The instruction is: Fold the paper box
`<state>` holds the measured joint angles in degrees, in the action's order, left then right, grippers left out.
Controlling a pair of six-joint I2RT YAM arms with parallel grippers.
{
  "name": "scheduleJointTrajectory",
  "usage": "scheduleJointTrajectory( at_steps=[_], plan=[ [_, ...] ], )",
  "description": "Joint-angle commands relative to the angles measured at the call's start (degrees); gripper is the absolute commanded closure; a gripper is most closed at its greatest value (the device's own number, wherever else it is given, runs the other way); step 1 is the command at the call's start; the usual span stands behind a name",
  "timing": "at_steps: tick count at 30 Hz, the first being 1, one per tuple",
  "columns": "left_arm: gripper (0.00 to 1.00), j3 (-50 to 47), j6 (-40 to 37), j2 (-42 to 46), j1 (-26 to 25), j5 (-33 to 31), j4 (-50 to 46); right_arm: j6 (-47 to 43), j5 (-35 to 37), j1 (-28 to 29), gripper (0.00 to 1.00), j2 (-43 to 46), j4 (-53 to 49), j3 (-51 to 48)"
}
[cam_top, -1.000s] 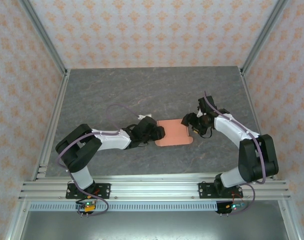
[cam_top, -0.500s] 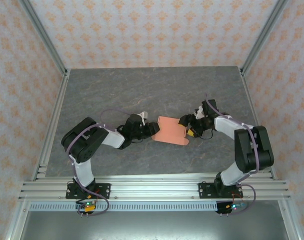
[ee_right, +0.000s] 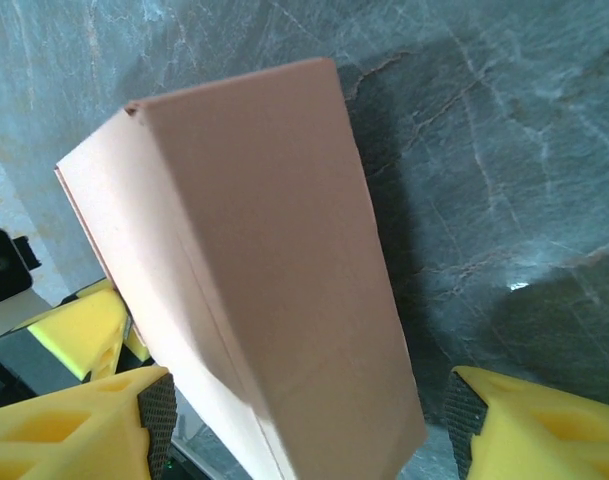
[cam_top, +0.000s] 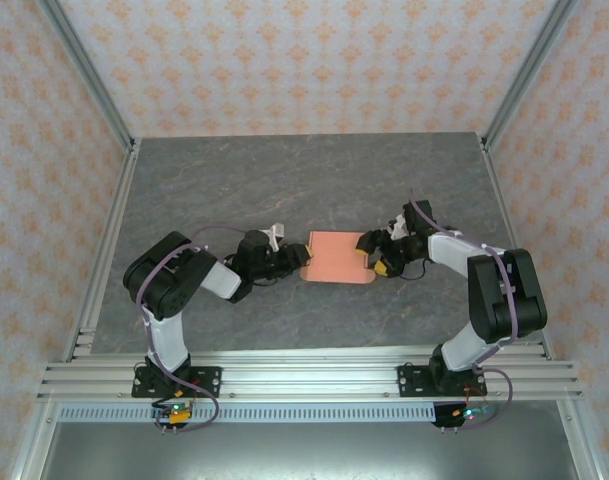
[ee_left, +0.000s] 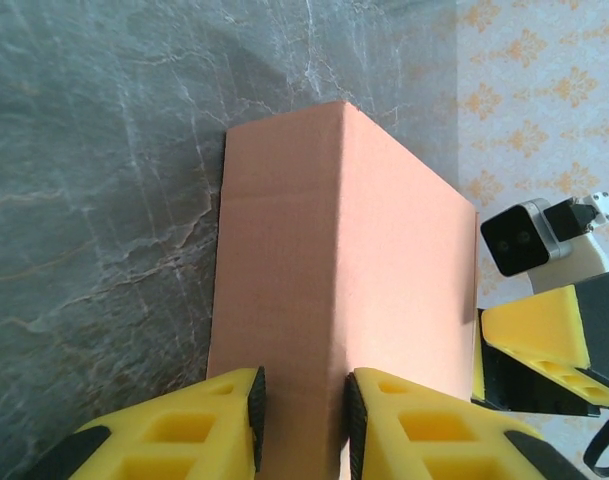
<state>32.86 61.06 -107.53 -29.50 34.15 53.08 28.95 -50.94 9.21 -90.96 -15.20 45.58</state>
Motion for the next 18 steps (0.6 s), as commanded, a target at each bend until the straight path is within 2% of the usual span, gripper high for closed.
scheduleJointTrajectory(
  at_steps=[1,8,14,18],
  plan=[
    [0.71,-1.18,0.75,-3.19,0.73,0.65,-2.05,2.84,-2.73,0.1,0.27,-0.04,4.32,-1.14],
    [0.72,-0.78,0.82,-4.29,0.97,1.48,-1.34,13.44,-7.74,0.37,0.27,-3.33,19.14,-5.04],
    [0.73,-1.97,0.92,-6.09,2.93,2.23,0.4,10.76,-4.77,0.28,0.26,-3.48,14.07,-4.45],
    [0.74,-2.62,0.14,-6.64,4.28,2.45,0.14,11.06,-4.86,0.36,0.25,-3.81,14.69,-4.71]
  ],
)
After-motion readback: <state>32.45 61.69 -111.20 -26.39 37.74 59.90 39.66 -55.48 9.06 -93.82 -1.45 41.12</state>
